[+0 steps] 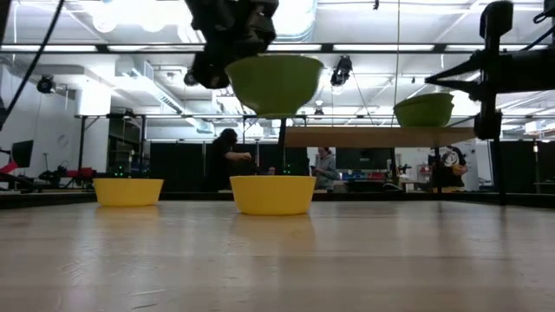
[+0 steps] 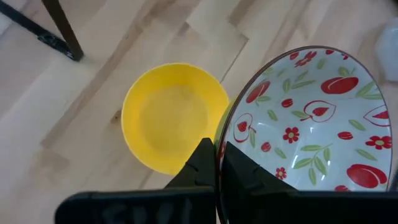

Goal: Pick & Place Mini bowls
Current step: Stack the white patterned bowl on the white patterned bowl on the shelf

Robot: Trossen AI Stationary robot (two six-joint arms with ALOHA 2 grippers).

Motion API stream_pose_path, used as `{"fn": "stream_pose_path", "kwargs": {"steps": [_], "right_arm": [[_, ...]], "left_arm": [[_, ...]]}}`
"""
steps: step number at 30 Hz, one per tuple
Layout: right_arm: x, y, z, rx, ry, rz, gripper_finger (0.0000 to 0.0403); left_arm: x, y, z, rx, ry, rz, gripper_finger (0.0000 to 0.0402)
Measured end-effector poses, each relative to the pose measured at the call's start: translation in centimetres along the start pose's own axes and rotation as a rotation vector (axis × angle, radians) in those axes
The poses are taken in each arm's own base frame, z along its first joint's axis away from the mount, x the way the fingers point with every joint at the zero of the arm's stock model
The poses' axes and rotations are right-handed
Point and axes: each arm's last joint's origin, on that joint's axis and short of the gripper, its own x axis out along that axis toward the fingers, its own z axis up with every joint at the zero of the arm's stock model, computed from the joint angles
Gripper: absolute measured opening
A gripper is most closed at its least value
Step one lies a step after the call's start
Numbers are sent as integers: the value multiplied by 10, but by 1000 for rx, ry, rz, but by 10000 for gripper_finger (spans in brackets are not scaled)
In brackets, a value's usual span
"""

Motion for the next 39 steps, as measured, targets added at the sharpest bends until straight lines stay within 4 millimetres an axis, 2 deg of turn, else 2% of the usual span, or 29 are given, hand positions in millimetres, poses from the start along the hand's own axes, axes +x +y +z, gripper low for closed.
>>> {"fn": "stream_pose_path", "kwargs": {"steps": [4,9,14,18,24,30,34,39], "right_arm": [[1,0,-5,36,155,24,8],[4,-2,-15,190,356,-11,8],[11,12,-18,249,431,28,8],[21,24,-22,248,502,-24,16],[47,35,-35,227,565,-187,77],[76,32,-51,118,593,-449,151],[103,45,-63,30,607,-443,167],[132,53,-77,-83,648,-497,161]], "left_arm": [[7,-9,13,53,43,20,2],[16,-15,27,103,119,68,2],[27,-21,37,124,136,63,2],[32,-23,40,120,152,51,6],[35,-22,43,110,162,47,2],[35,-21,44,106,160,48,3],[35,-20,44,104,155,57,3],[35,-19,44,94,157,61,4]]}}
